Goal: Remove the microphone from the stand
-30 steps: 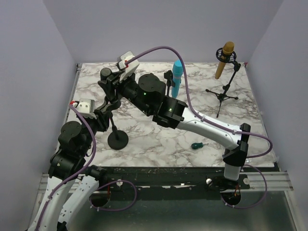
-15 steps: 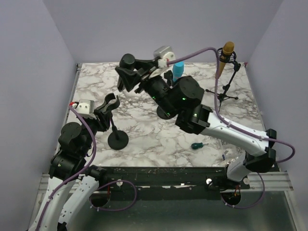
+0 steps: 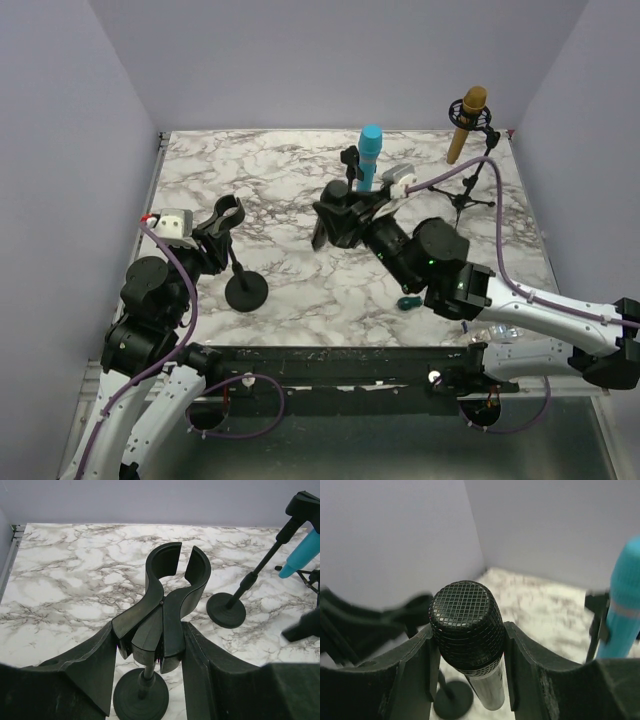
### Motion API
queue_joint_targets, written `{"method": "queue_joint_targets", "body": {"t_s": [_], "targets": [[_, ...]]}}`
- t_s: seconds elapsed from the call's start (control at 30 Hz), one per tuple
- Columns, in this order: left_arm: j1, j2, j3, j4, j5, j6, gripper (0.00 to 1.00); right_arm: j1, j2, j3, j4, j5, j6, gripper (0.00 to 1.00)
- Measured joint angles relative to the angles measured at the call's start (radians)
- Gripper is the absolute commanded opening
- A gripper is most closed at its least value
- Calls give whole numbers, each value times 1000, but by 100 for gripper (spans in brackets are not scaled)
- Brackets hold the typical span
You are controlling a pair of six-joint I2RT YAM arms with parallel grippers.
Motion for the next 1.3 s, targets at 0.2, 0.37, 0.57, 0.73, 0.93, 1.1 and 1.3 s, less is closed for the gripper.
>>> {"method": "queue_joint_targets", "body": {"t_s": [0.2,0.37,0.57,0.73,0.93,1.1,1.3], "targets": [[0,0,0,-1,-5,-6,23,0,-63,-351,-214,-18,297,1],[0,0,2,-4,-8,-13,37,0,-74,-435,-311,-15,430,1],[0,0,6,-15,-14,-21,63,0,22,-375,-373,-14,488,1],[0,4,8,-58,-13,-51,93,0,201,-234,-475,21,458,1],[0,11,31,-124,-13,-63,99,0,314,-111,-603,111,369,1],[0,-1,74,-151,-16,-63,99,0,406,-53,-703,179,314,1],[0,-28,101,-159,-20,-63,99,-1,510,-48,-763,182,265,1]]}}
